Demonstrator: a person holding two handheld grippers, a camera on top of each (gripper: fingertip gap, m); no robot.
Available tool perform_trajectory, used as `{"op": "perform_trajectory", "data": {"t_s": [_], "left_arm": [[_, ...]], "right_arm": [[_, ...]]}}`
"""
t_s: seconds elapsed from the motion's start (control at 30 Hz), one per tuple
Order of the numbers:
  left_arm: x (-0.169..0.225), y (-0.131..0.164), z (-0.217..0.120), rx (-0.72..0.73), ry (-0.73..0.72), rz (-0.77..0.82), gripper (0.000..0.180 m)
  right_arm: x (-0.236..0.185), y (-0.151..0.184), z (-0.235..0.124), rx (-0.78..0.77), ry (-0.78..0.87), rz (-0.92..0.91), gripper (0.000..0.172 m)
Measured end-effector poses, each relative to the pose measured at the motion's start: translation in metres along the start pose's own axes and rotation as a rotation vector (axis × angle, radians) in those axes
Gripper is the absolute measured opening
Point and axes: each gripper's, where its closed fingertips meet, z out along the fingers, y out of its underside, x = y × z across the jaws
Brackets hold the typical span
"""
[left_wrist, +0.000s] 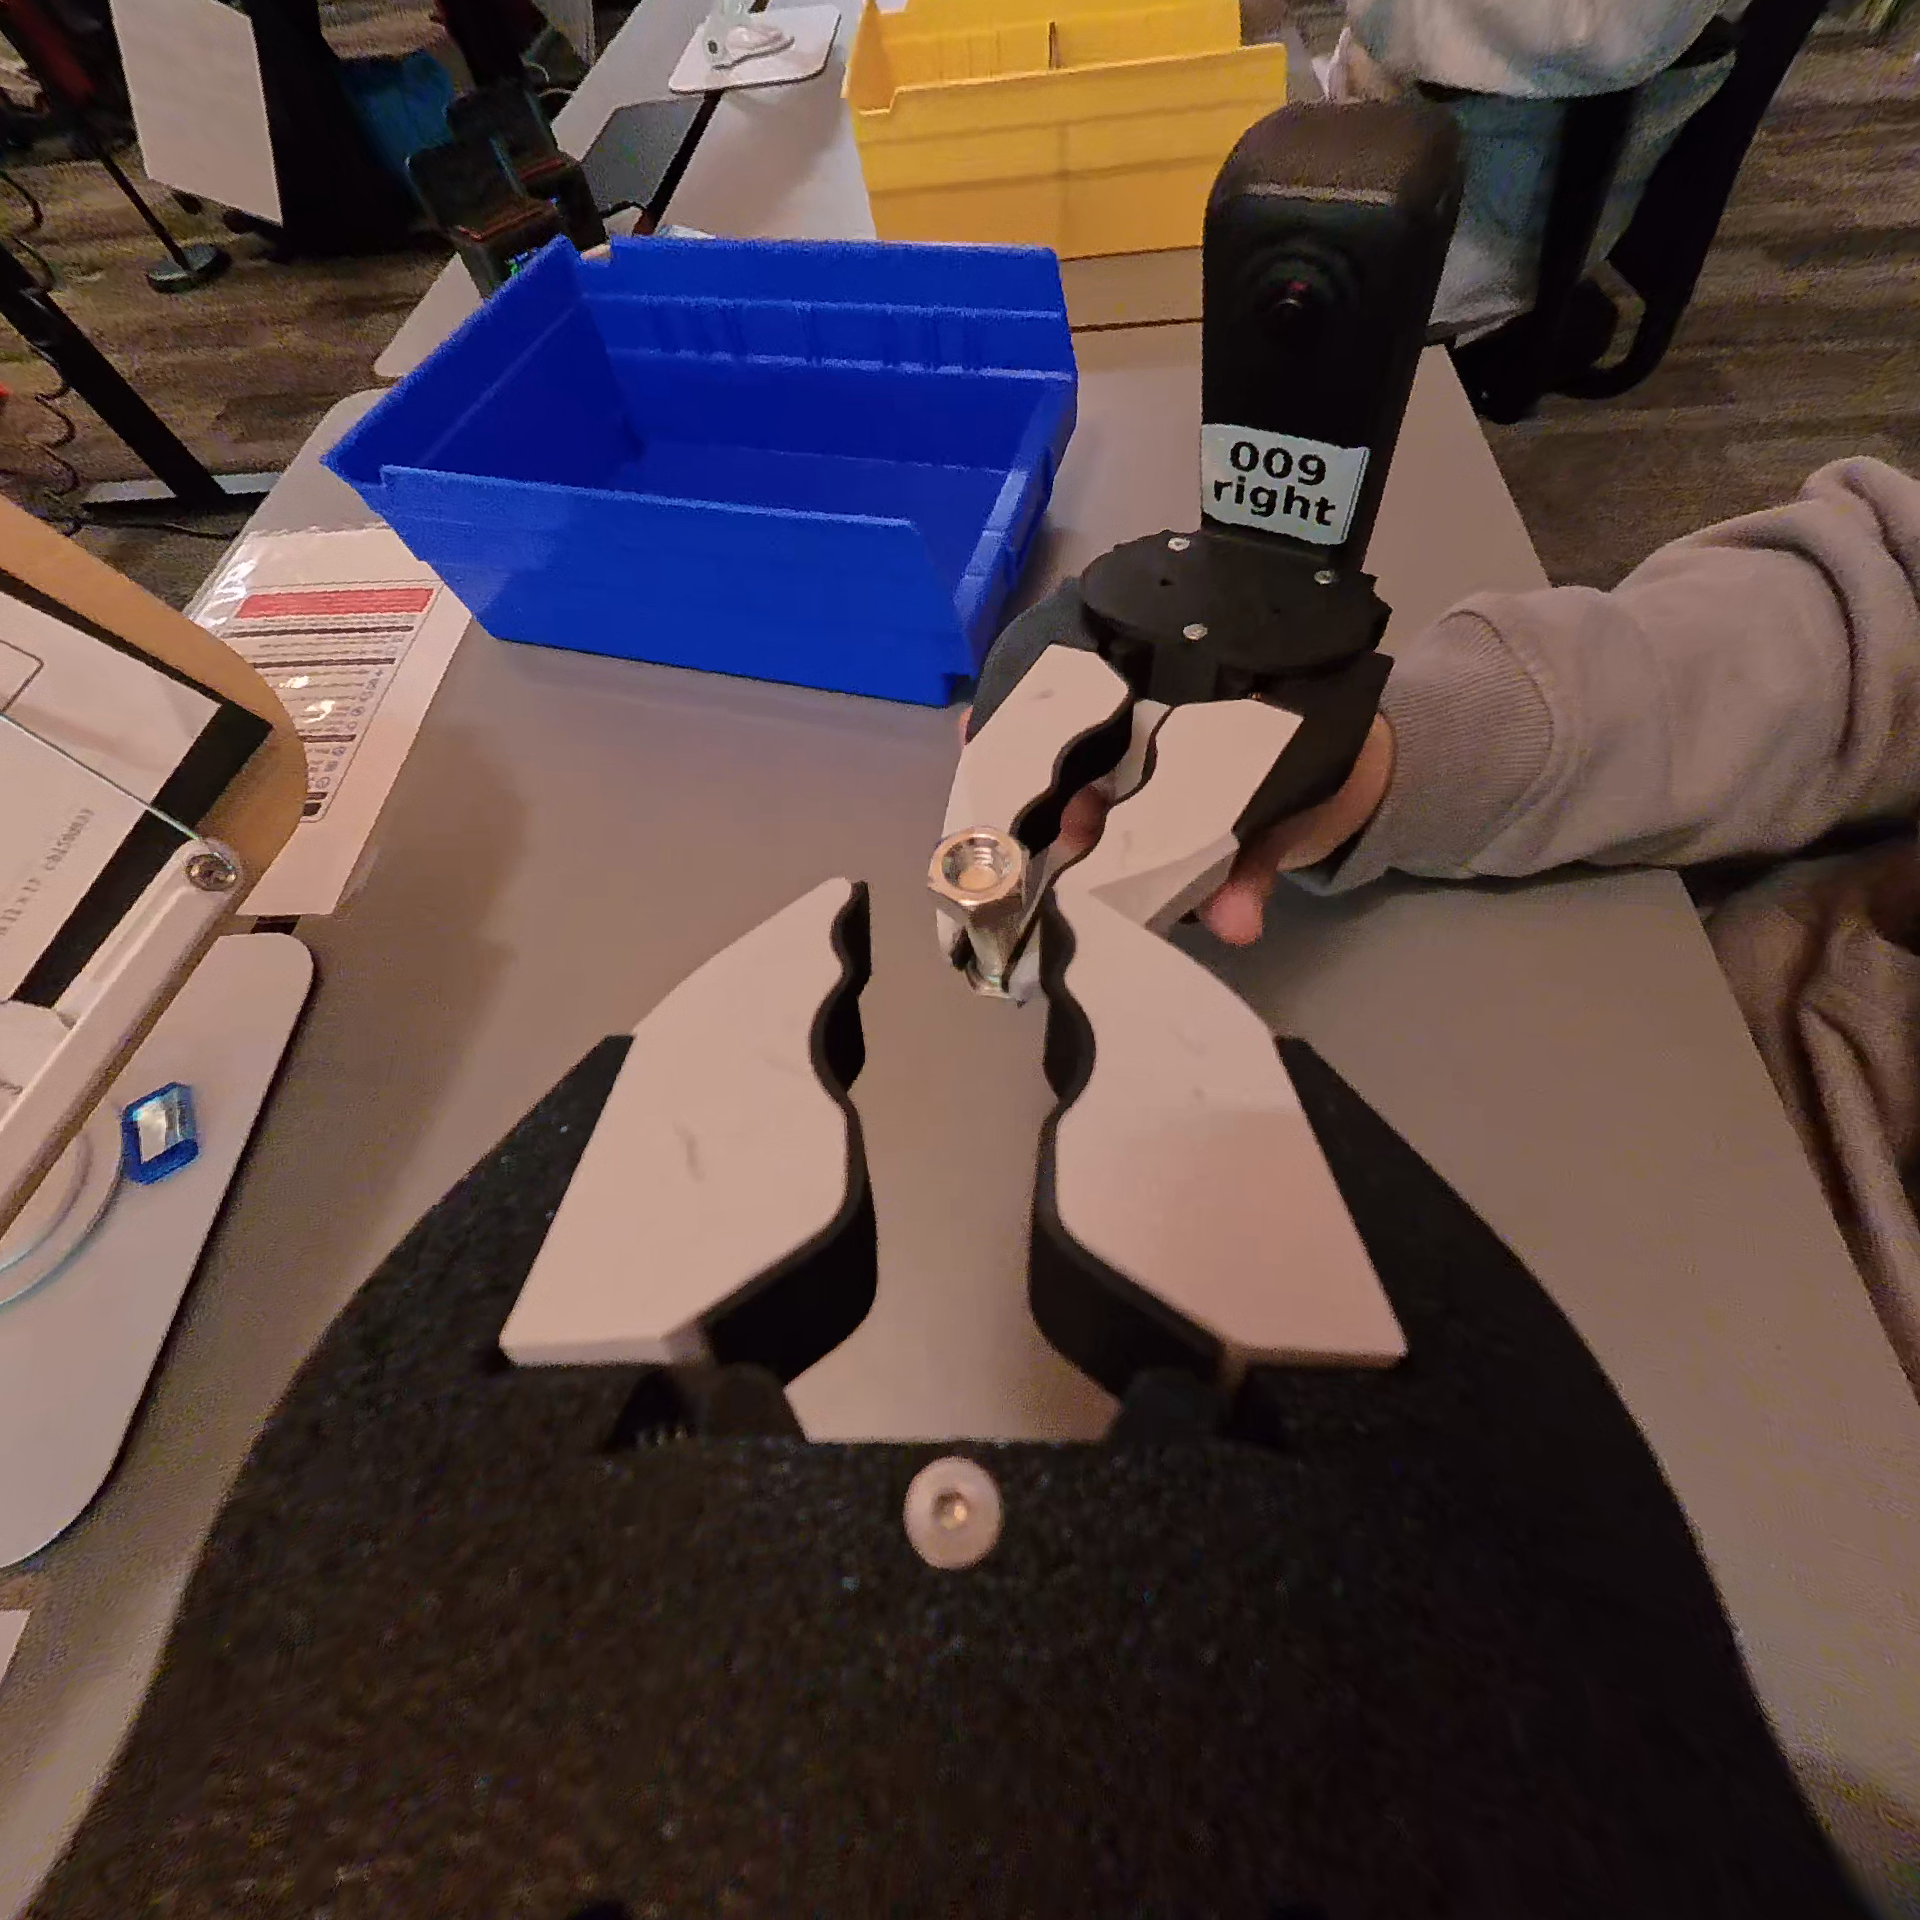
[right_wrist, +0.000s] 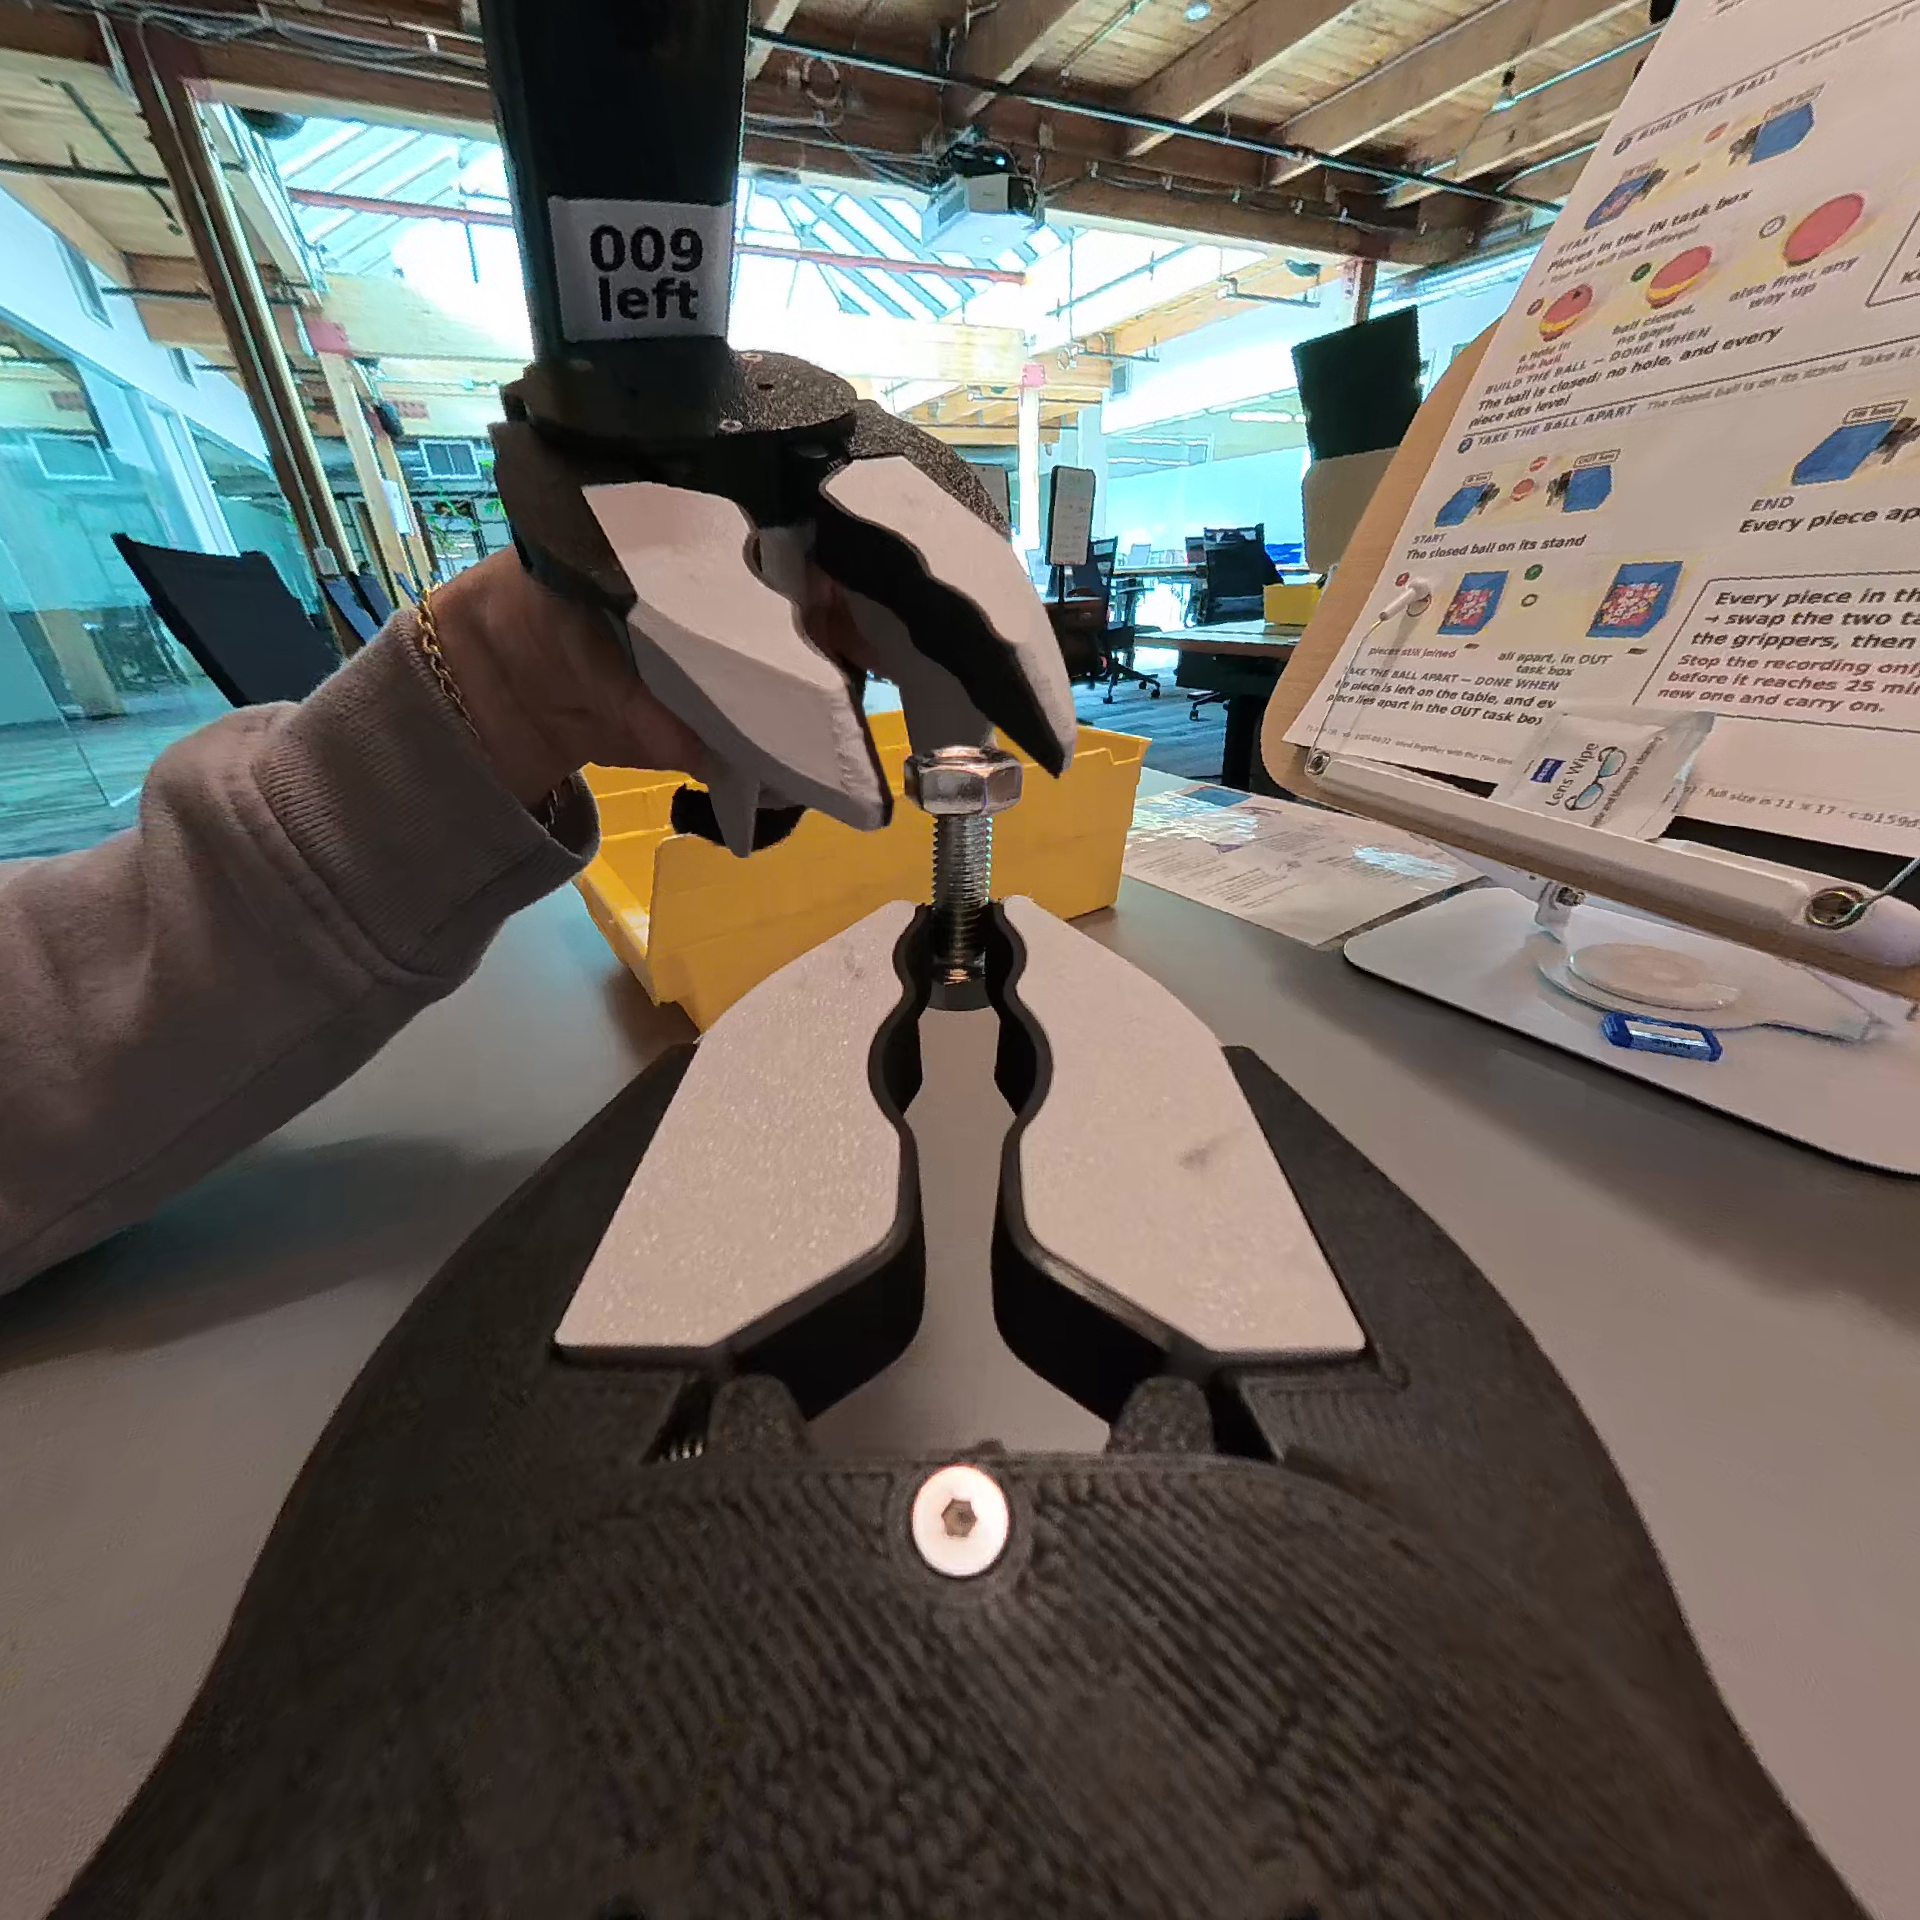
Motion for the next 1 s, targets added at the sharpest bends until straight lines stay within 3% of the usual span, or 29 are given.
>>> {"op": "perform_trajectory", "data": {"t_s": [0.43, 0.6, 0.8, 1.0], "left_arm": [[-0.012, 0.003, -0.007, 0.003, -0.059, -0.035, 0.025], [0.001, -0.012, -0.003, 0.081, 0.015, -0.042, 0.033], [-0.007, -0.007, 0.004, 0.075, 0.003, -0.092, 0.034], [-0.029, 0.007, -0.009, 0.003, -0.136, -0.103, 0.029]], "right_arm": [[0.000, -0.003, -0.001, 0.017, -0.002, 0.004, 0.009], [0.001, -0.002, -0.001, 0.014, -0.001, 0.009, 0.009], [0.002, -0.003, -0.002, 0.017, 0.007, 0.009, 0.009], [0.008, -0.006, -0.005, 0.028, 0.032, 0.009, 0.009]]}}
